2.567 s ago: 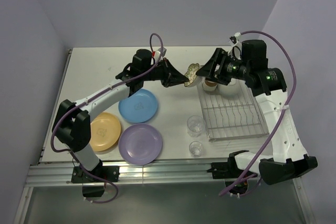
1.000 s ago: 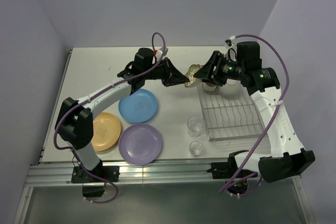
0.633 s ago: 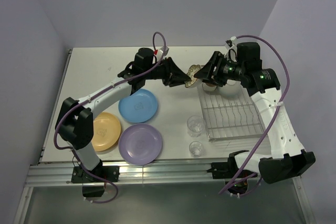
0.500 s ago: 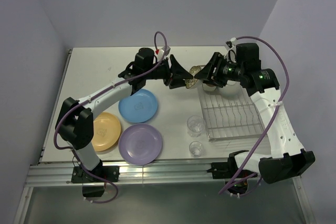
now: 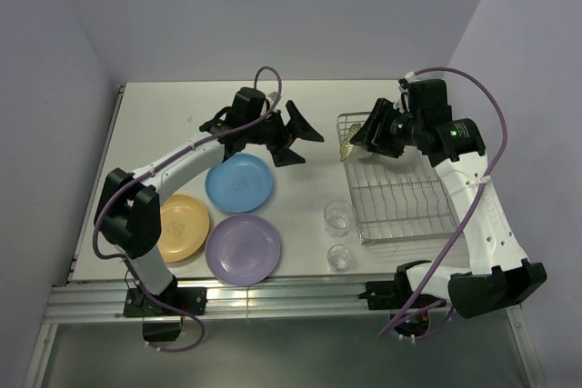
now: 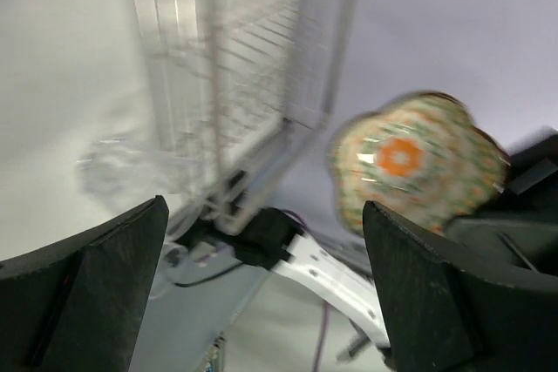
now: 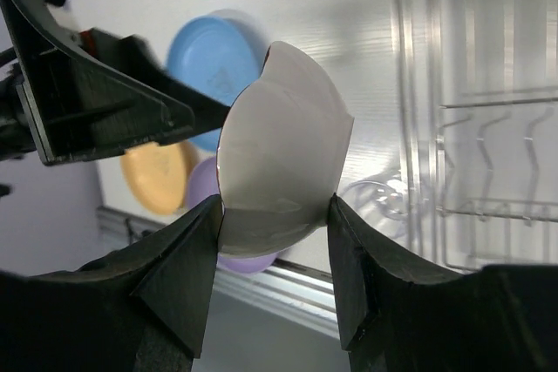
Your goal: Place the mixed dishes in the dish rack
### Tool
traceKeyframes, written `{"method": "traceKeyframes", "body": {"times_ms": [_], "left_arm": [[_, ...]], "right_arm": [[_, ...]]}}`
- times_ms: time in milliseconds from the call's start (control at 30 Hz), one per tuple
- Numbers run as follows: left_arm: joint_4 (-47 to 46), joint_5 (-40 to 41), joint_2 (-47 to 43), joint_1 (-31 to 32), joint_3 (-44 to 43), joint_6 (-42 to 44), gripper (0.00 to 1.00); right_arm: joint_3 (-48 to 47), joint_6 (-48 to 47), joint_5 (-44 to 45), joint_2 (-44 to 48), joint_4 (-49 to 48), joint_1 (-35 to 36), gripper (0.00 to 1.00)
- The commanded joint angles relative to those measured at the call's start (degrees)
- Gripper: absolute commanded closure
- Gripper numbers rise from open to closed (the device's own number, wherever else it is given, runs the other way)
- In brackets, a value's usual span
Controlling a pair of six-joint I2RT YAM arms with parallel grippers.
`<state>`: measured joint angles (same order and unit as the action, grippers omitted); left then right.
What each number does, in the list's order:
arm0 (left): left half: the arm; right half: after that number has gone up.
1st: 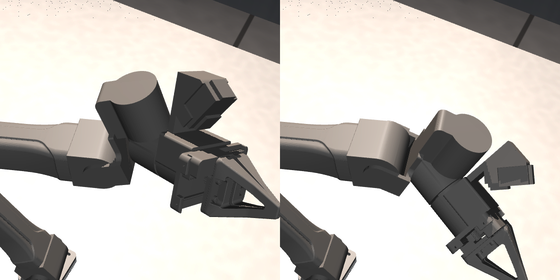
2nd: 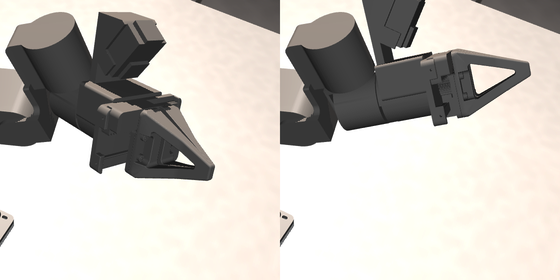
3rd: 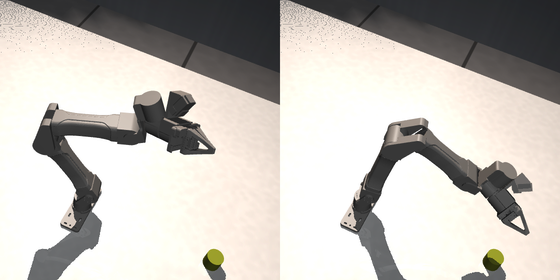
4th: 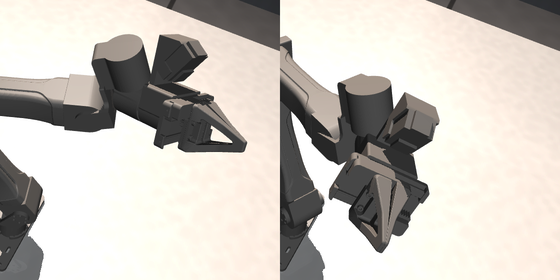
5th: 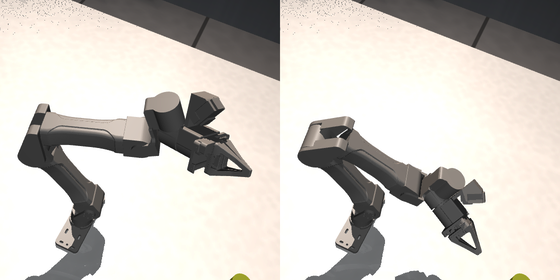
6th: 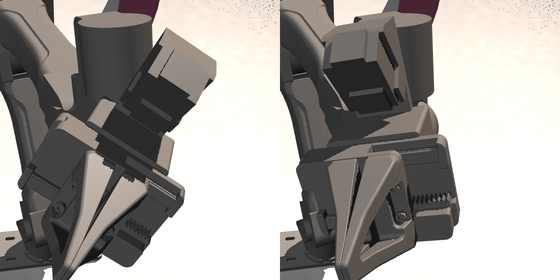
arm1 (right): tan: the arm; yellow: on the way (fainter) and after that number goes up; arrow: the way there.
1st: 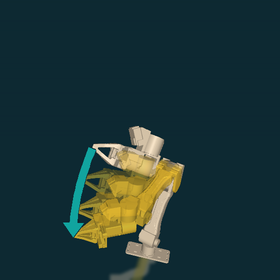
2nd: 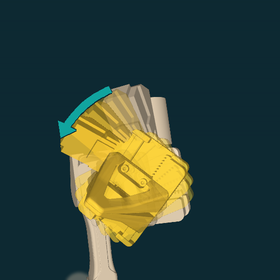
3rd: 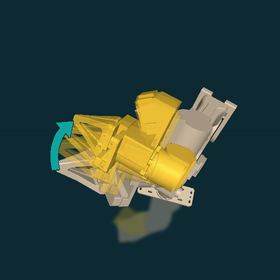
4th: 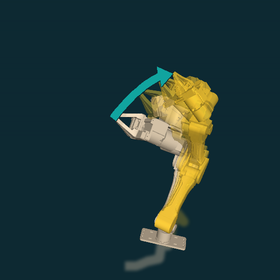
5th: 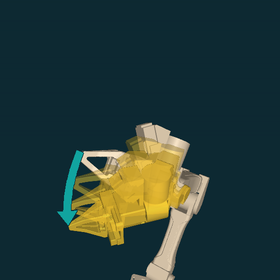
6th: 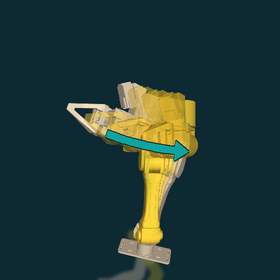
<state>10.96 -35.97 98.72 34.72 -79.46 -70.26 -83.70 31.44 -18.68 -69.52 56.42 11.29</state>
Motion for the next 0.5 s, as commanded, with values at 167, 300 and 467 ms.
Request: {"method": "traceKeyframes", "body": {"times_ms": [167,300,467], "left_arm": [[30.0,16.3,1.6,0.3,-10.8,18.0,0.01],[33.7,20.3,2.2,3.1,-13.3,21.3,0.01],[35.2,22.3,2.4,4.9,-13.1,23.4,0.01]], "right_arm": [[-4.8,-6.8,24.5,-1.6,7.2,3.4,1.0],[-5.5,-7.6,32.9,-4.6,8.5,6.5,1.0],[-6.3,-8.3,43.2,-9.3,10.6,11.1,1.0]]}}
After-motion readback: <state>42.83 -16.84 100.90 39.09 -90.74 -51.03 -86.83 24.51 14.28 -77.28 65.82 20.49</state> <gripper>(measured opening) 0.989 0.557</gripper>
